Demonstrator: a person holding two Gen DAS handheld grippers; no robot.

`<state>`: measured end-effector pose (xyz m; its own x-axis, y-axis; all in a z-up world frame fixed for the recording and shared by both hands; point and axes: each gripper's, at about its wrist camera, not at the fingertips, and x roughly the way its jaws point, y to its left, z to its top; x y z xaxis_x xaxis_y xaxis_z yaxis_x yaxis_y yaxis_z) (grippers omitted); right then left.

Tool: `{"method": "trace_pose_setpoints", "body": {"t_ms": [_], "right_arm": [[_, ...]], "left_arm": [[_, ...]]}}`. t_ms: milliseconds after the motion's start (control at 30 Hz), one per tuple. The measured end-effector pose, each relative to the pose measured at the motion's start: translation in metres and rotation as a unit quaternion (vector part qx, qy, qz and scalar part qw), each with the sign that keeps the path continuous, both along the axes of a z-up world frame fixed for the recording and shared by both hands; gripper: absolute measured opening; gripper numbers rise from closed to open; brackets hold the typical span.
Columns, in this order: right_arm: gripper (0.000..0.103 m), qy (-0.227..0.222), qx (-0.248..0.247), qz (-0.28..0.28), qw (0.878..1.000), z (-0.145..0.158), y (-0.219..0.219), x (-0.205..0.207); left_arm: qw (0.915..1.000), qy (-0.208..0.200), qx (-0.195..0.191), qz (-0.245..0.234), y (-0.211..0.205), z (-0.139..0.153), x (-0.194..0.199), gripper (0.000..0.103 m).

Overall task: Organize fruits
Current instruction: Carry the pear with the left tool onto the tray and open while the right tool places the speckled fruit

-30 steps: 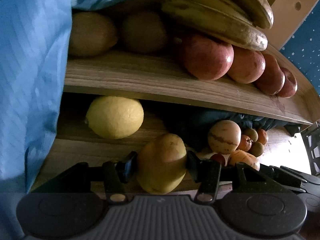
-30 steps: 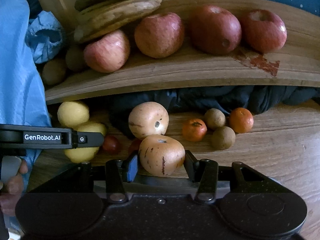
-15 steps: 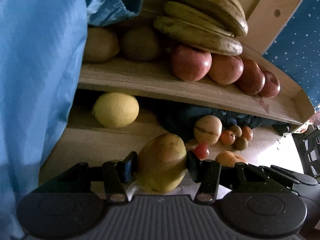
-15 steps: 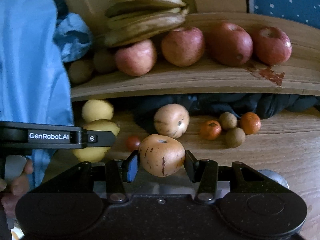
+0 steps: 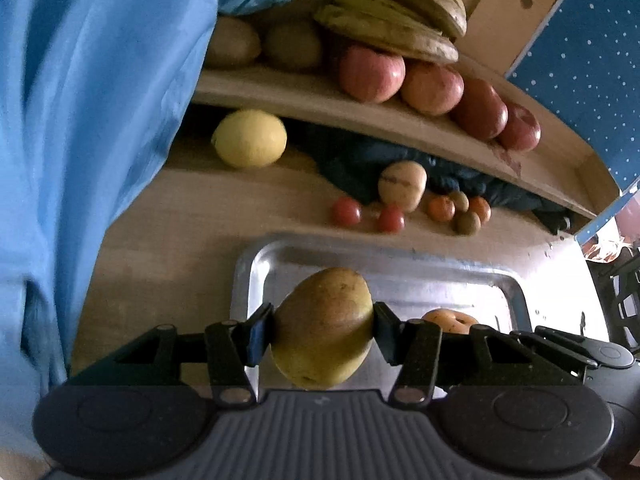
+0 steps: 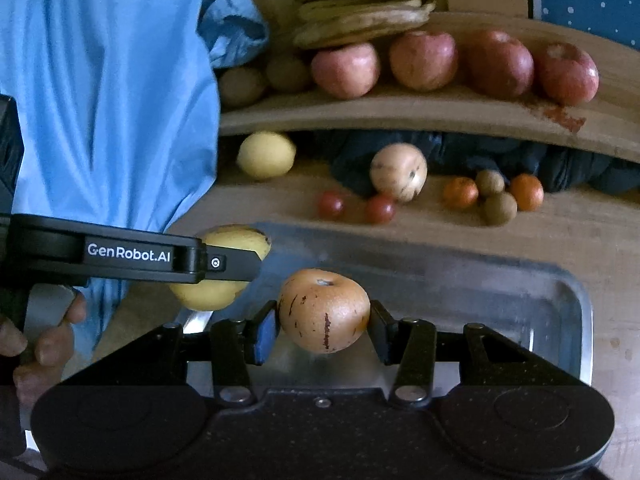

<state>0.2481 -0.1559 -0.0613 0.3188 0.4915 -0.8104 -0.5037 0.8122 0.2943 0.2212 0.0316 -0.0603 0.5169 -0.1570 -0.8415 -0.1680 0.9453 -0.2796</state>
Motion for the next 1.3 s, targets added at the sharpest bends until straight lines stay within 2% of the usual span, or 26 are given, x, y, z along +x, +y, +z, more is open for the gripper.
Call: {"method": "trace_pose_setpoints", "body": {"t_ms": [133, 700, 933, 1300], "right_arm": [[0.049, -0.008, 0.005, 0.023, 1.0, -0.001, -0.005, -0.014], [0.049, 0.009, -0.02, 0.076, 0.997, -0.01, -0.014, -0.058], [0.049, 0.007, -0.031, 0.095, 0.995, -0.014, -0.012, -0.067], [0.049, 0.001, -0.033, 0.106, 0.994, -0.018, -0.018, -0.069]], "left_arm": [[1.0, 0.004, 0.002, 0.003, -0.005, -0.002, -0.017, 0.057], [0.9995, 0.02, 0.014, 0.022, -0.015, -0.008, -0.07, 0.057], [0.9991, 0.017, 0.021, 0.033, -0.018, -0.01, -0.079, 0.057], [0.9989, 0.008, 0.04, 0.024, -0.024, -0.009, -0.083, 0.057]]}}
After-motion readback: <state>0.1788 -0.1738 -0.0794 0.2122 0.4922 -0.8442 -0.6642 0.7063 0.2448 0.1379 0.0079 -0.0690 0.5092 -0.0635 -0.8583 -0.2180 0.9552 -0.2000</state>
